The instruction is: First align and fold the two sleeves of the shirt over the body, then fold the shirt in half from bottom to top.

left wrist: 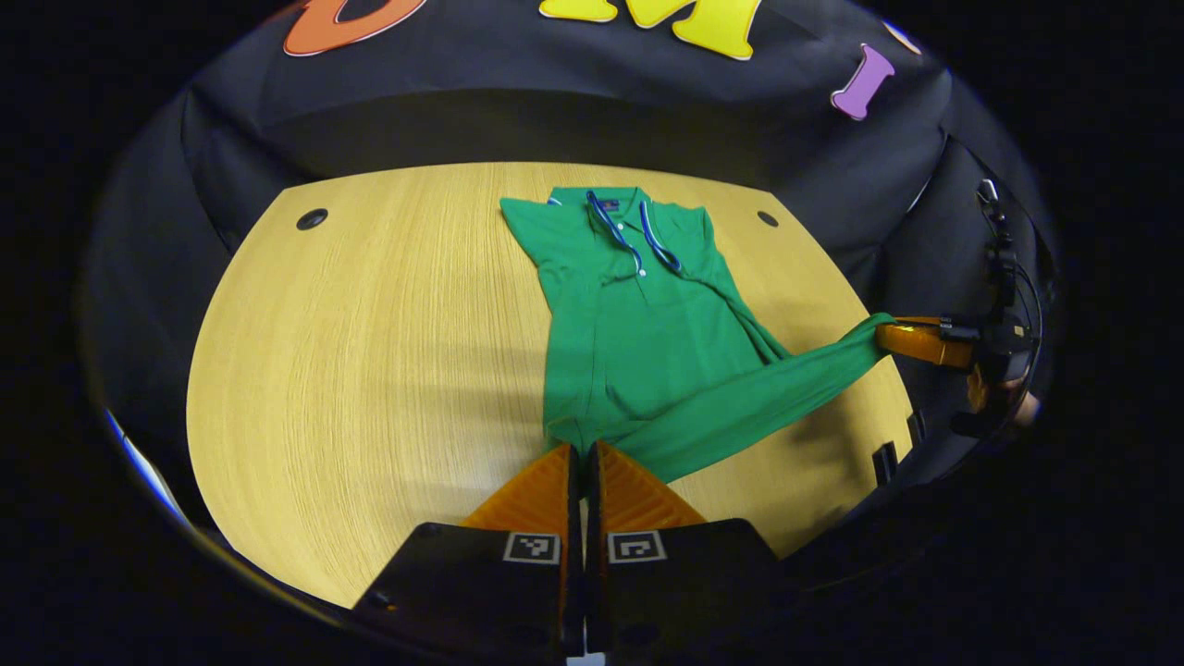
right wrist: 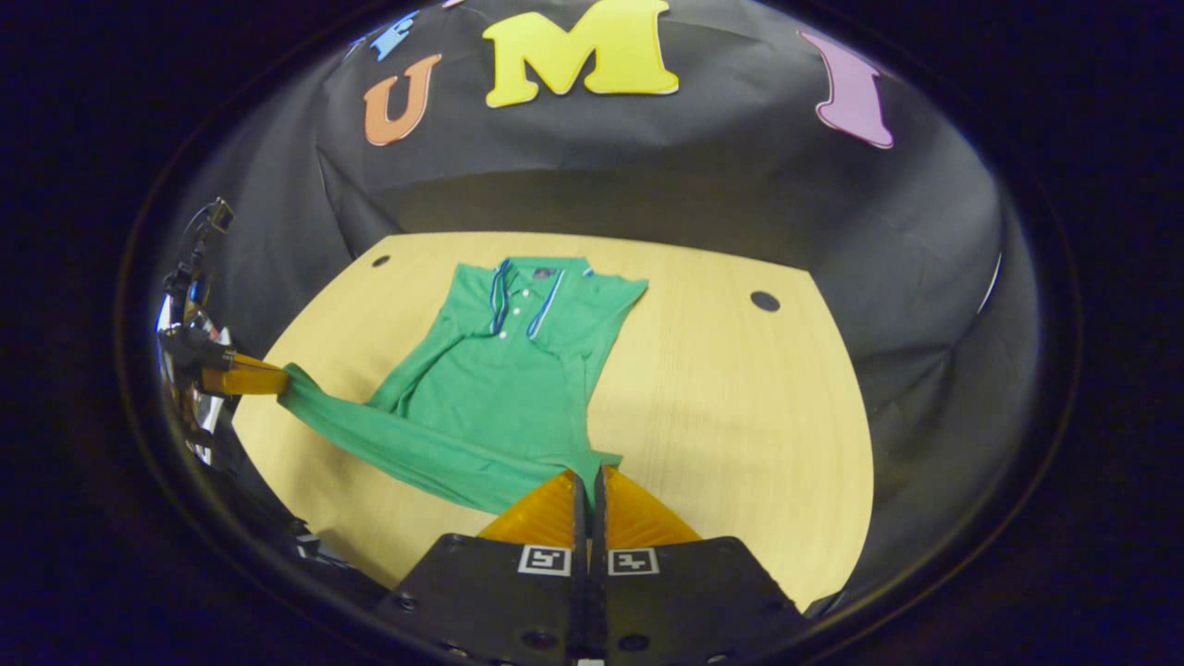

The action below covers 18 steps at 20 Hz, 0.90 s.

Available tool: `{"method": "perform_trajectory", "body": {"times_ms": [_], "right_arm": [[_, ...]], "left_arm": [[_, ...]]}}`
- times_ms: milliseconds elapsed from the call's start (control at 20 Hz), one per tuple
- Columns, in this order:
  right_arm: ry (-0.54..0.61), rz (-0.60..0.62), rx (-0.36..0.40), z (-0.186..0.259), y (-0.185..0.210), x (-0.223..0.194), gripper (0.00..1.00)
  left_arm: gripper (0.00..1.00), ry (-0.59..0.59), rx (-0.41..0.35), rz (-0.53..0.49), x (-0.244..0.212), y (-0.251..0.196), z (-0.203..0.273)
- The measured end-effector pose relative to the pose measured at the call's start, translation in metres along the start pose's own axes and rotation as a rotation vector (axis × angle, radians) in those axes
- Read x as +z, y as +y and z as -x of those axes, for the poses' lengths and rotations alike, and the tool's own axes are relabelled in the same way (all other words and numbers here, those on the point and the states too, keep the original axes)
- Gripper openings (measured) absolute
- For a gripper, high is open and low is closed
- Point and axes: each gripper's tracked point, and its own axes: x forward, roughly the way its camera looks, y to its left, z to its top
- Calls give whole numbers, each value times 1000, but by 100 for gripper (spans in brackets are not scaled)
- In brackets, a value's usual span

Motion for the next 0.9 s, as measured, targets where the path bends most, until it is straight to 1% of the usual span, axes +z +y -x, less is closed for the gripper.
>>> {"method": "perform_trajectory", "body": {"times_ms": [300, 550, 800, 900], "right_arm": [[-65, -27, -18, -13, -4, 56, 0], [-106, -48, -28, -34, -10, 103, 0], [-147, -52, -19, -70, -14, 154, 0], [-161, -54, -23, -88, -18, 171, 0]], "left_arm": [[6, -116, 48, -32, 69, 16, -24], [6, -217, 53, 17, 129, 25, -44], [6, -269, 84, 41, 174, 45, -71], [6, -281, 108, 25, 188, 54, -84]]}}
